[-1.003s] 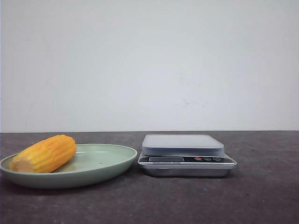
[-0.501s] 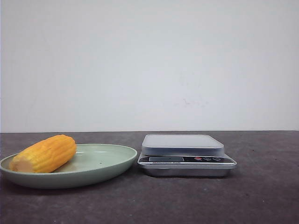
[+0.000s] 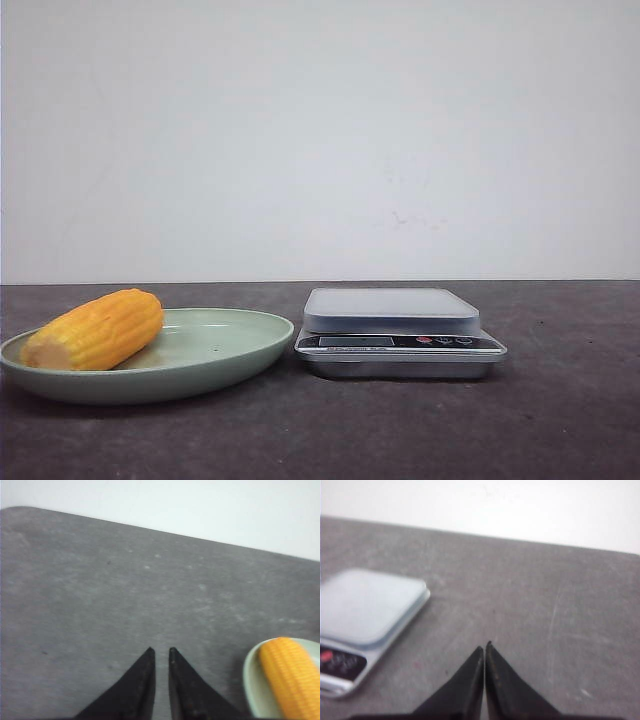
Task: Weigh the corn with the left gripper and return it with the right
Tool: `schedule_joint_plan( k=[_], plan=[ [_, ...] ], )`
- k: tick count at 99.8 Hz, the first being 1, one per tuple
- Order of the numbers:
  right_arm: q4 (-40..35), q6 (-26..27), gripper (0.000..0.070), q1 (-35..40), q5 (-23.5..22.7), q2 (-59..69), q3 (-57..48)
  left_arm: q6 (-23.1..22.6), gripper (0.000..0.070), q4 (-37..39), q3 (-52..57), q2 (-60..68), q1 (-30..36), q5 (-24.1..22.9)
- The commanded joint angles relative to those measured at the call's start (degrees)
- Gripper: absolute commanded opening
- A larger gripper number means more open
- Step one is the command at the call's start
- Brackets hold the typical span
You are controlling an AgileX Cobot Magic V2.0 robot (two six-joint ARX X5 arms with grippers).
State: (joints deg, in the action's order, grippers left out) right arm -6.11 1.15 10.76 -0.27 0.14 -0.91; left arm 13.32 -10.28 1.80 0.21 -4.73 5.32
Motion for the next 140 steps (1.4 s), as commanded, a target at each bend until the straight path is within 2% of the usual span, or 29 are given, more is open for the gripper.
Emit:
schedule_joint_plan(
  k=[1,15,29,40,47,54,69,91,102,107,112,116,124,128,133,140],
  plan=[
    [1.97,4.39,0.0,-0.02,-0.17,0.07,0.13,13.25,0.0016,-0.44,-0.57,-0.02,-0.07,2.27],
    [5.05,6.51,0.0,-0.02,-0.15,0.07,0.13,23.47,0.0016,-0.37,-0.28,-0.02,-0.07,8.87],
    [10.03,14.21,0.0,-0.02,-0.85,0.07,-0.79,26.95,0.0012,0.68,0.76,-0.02,-0.07,17.09],
    [8.81,16.44,0.0,0.0,-6.47,0.09,-4.94,28.61,0.0013,4.35,3.43,0.0,-0.07,25.9],
    [5.97,16.46,0.0,0.0,-9.81,0.26,-9.57,28.5,0.0014,3.67,7.85,0.52,-0.07,28.41],
    [1.86,16.31,0.0,-0.02,-10.54,1.73,-15.72,27.17,0.0014,2.47,13.62,2.08,-0.07,28.52],
    [-6.6,12.04,0.0,-0.02,-12.41,9.07,-31.12,20.06,0.0014,-1.05,28.65,10.38,-0.07,28.22],
    [-22.25,8.22,0.0,-0.02,-15.32,22.8,-53.88,12.76,0.0014,-15.69,52.24,24.65,0.57,27.98],
    [-26.69,5.95,0.0004,0.0,-15.65,27.17,-61.55,8.22,0.0015,-20.26,59.65,28.5,1.75,27.02],
    [-27.02,5.4,0.0041,0.0,-16.7,28.24,-63.6,6.64,0.0028,-20.87,61.37,29.46,2.1,26.99],
    [-26.82,5.49,0.0127,0.0,-17.62,28.92,-64.78,6.21,0.0086,-20.85,62.05,29.94,2.27,26.99],
    [-26.53,5.49,0.0232,0.0,-18.1,29.22,-65.16,6.23,0.0185,-20.83,62.12,30.21,2.32,26.97],
    [-26.86,5.97,0.0479,0.0,-18.38,29.66,-65.13,6.8,0.0445,-22.49,62.1,30.49,2.58,25.79],
    [-27.41,6.12,0.0573,-0.02,-18.67,29.94,-65.13,6.84,0.0532,-23.78,62.1,30.49,2.89,25.0],
    [-28.26,6.12,0.0636,-0.02,-19.45,30.12,-65.13,6.82,0.0562,-25.49,62.1,30.47,3.23,24.44],
    [-29.33,6.1,0.064,-0.02,-19.43,30.12,-65.13,6.82,0.0561,-27.56,62.1,30.45,3.61,24.48]
  ],
)
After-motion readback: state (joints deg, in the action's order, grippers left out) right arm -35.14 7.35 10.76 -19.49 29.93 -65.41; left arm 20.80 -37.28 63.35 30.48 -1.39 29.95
